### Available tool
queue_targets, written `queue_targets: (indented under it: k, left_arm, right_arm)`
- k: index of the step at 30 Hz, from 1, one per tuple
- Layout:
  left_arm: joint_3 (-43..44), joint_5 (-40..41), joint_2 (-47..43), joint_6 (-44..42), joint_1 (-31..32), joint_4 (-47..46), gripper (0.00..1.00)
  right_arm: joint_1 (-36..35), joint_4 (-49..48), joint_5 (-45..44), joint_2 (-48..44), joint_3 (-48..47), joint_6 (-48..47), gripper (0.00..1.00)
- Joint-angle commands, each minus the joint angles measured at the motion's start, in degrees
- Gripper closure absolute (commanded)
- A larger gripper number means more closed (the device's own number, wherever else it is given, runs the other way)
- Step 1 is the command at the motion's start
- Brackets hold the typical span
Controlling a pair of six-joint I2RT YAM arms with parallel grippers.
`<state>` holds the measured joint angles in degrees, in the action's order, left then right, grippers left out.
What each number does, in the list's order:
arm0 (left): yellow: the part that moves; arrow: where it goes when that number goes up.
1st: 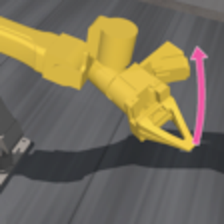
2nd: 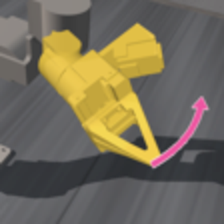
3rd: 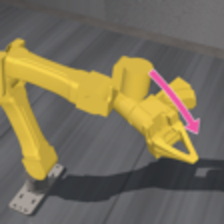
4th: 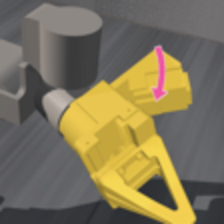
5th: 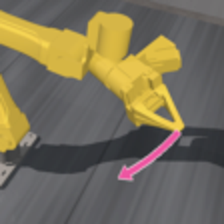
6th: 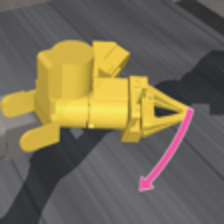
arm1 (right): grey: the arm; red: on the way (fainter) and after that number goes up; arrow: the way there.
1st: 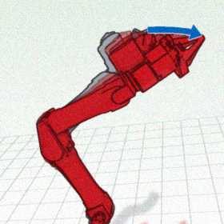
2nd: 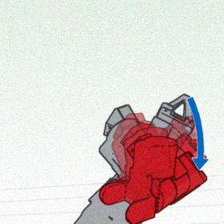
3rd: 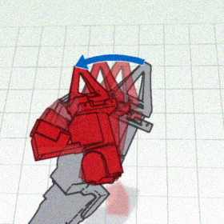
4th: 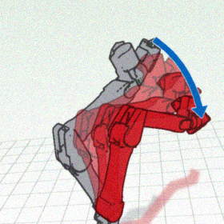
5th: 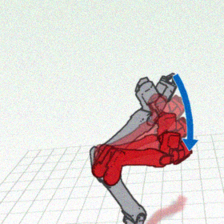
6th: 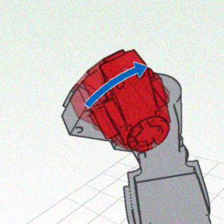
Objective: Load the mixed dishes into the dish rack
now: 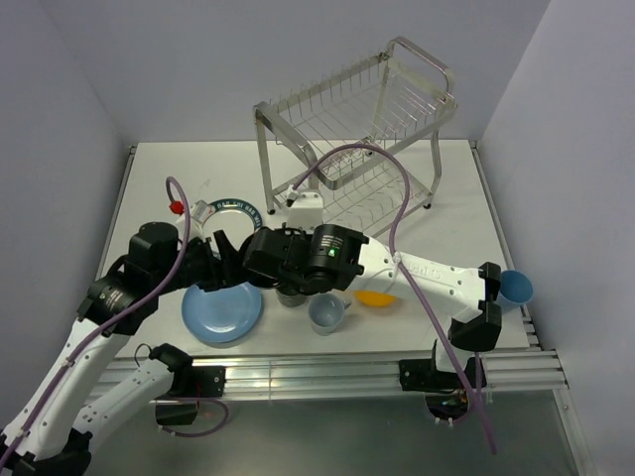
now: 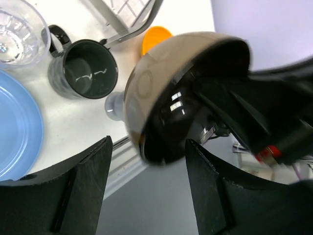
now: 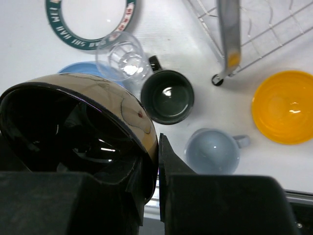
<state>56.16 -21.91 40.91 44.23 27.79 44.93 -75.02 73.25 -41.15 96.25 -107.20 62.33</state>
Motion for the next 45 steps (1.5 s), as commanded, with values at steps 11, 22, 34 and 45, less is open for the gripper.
queue_targets:
  k: [11, 22, 34, 45]
  left_arm:
    - [-1.75, 14.7, 3.48, 3.85, 9.74, -5.64, 0.54]
    - [-7.29, 10.32, -3.36, 1.31, 10.09, -14.23, 1.0]
    - [-13.7, 2.59, -14.18, -1.96, 10.09, -28.48, 1.0]
    - [-19.42, -13.33, -12.34, 6.83, 10.09, -44.57, 1.0]
  right_arm:
    - [-6.8, 3.91, -3.33, 4.21, -12.16, 2.27, 1.0]
    - [-7.86, -8.54, -0.79, -11.58, 9.45, 0.79, 0.89]
    - [-7.94, -25.66, 7.65, -23.8, 22.63, -10.37, 0.08]
    - [-7.95, -50.05, 22.68, -42.54, 43.03, -25.76, 0.06]
